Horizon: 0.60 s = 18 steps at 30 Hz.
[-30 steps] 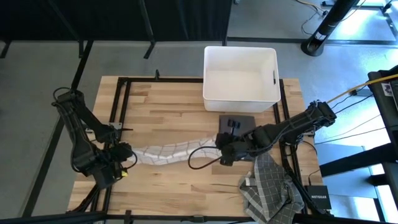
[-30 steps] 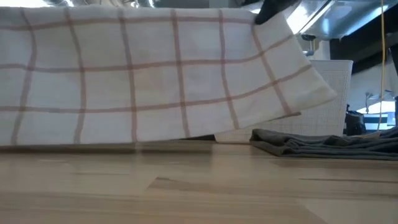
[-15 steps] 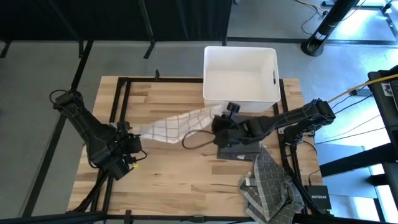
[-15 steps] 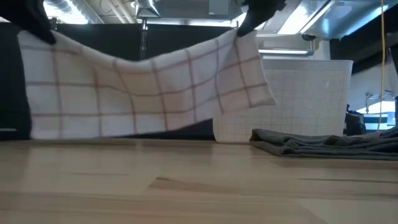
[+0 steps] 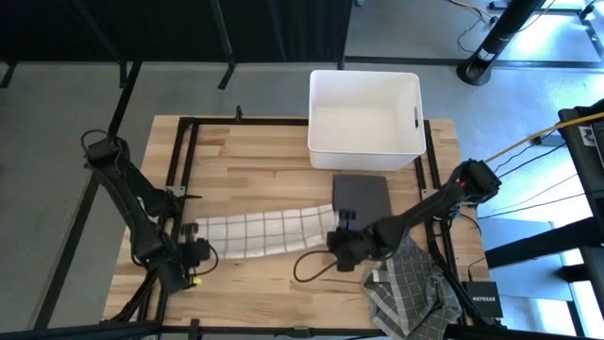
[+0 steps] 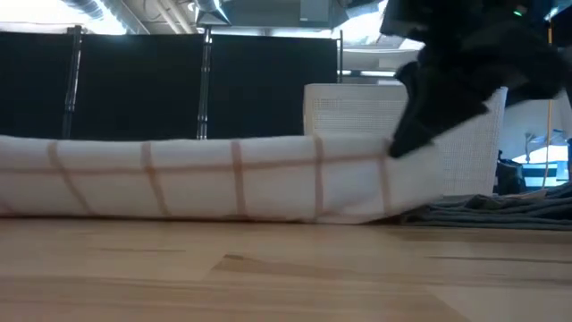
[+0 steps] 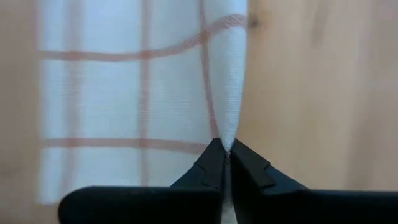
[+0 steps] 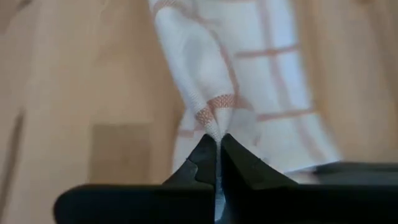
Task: Fold towel
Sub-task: Fold the white towel
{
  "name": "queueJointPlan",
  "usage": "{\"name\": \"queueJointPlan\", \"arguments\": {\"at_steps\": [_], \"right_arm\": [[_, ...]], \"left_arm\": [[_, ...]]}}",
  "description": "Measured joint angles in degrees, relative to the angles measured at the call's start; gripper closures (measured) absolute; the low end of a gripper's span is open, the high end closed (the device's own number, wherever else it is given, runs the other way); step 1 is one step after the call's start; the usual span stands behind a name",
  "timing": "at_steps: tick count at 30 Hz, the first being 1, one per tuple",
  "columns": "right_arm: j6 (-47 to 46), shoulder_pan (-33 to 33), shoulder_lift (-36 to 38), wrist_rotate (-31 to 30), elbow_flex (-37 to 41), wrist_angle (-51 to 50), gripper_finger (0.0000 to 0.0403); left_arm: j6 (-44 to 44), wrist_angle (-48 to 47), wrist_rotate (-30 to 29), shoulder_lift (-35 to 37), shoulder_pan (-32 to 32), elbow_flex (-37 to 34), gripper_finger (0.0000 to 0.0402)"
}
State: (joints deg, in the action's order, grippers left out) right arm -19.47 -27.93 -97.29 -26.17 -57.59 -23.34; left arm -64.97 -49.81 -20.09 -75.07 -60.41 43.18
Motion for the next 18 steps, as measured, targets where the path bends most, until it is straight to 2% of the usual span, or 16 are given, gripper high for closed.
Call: {"name": "queueJointPlan", "arguments": {"at_steps": [3, 8, 10, 13, 16, 18], "right_arm": [[-2.0, -0.4, -1.1, 3.3, 0.1, 0.1, 0.0390], [-5.0, -0.1, -1.3, 8.7, 0.1, 0.5, 0.0377], [-6.6, -0.2, -1.3, 10.7, 0.0, 0.4, 0.0353], [-7.8, -0.2, -1.3, 14.1, -1.7, -2.3, 0.0304], [-10.2, -0.2, -1.3, 16.7, -5.8, -9.6, 0.0254], [-10.4, -0.2, -1.3, 19.7, -9.8, -15.4, 0.0225]], "left_arm": [[-1.0, 5.2, 0.5, 0.0, -0.6, -1.6, 0.0387], [-3.3, 5.8, 0.8, 0.0, -0.6, -1.6, 0.0360], [-6.9, 6.0, 3.0, 0.0, -0.5, -1.6, 0.0338], [-13.7, 5.8, 9.6, 0.0, -0.1, -1.6, 0.0299], [-16.6, 5.7, 16.6, 0.0, 0.1, -1.4, 0.0266], [-16.8, 5.7, 18.3, 0.0, 0.1, -0.5, 0.0252]]}}
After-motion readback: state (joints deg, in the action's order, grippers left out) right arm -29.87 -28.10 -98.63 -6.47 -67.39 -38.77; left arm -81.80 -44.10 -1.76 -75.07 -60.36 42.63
